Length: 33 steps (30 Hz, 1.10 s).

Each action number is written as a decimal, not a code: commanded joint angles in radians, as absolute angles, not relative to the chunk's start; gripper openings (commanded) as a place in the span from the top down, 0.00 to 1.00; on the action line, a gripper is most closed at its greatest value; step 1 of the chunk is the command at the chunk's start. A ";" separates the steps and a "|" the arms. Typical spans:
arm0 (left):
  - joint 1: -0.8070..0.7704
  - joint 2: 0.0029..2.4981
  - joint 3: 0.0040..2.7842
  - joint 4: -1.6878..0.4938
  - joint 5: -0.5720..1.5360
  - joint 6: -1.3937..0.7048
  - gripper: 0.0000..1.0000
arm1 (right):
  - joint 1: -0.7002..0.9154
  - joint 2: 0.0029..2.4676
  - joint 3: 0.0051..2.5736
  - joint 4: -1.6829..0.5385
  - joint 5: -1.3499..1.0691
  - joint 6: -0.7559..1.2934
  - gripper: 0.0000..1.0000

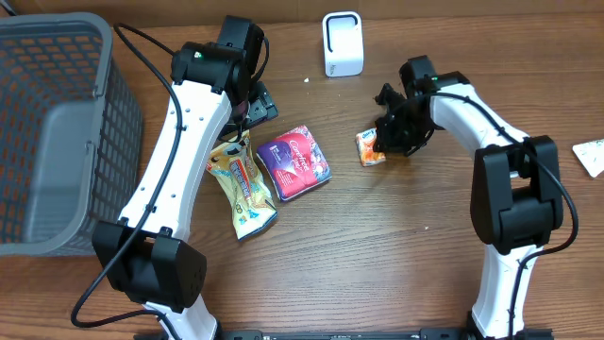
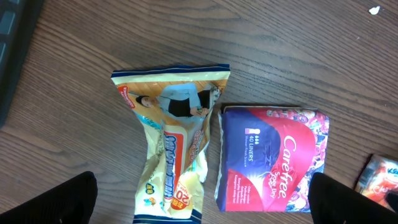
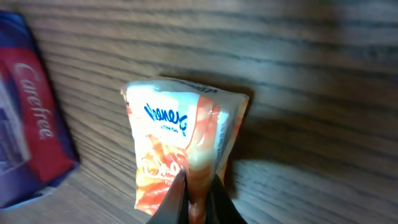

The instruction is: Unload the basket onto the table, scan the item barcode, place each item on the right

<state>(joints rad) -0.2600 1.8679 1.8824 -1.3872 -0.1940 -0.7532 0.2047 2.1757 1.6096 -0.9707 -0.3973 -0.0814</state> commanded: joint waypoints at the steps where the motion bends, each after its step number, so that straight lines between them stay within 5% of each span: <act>1: -0.262 1.877 1.880 -1.386 -0.190 -0.764 0.00 | 0.152 2.156 1.597 -0.958 -0.598 -0.086 0.96; 19: -0.262 1.877 1.880 -1.386 -0.190 -0.764 0.00 | -0.059 2.156 1.597 -0.730 -1.570 -0.078 0.96; 33: -0.262 1.877 1.880 -1.386 -0.190 -0.764 0.00 | 0.026 2.156 1.598 -0.236 -1.570 0.374 0.96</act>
<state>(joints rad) -0.2600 1.8679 1.8824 -1.3876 -0.1940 -0.7532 0.0093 2.1757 1.6012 -0.3077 -1.5360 0.2184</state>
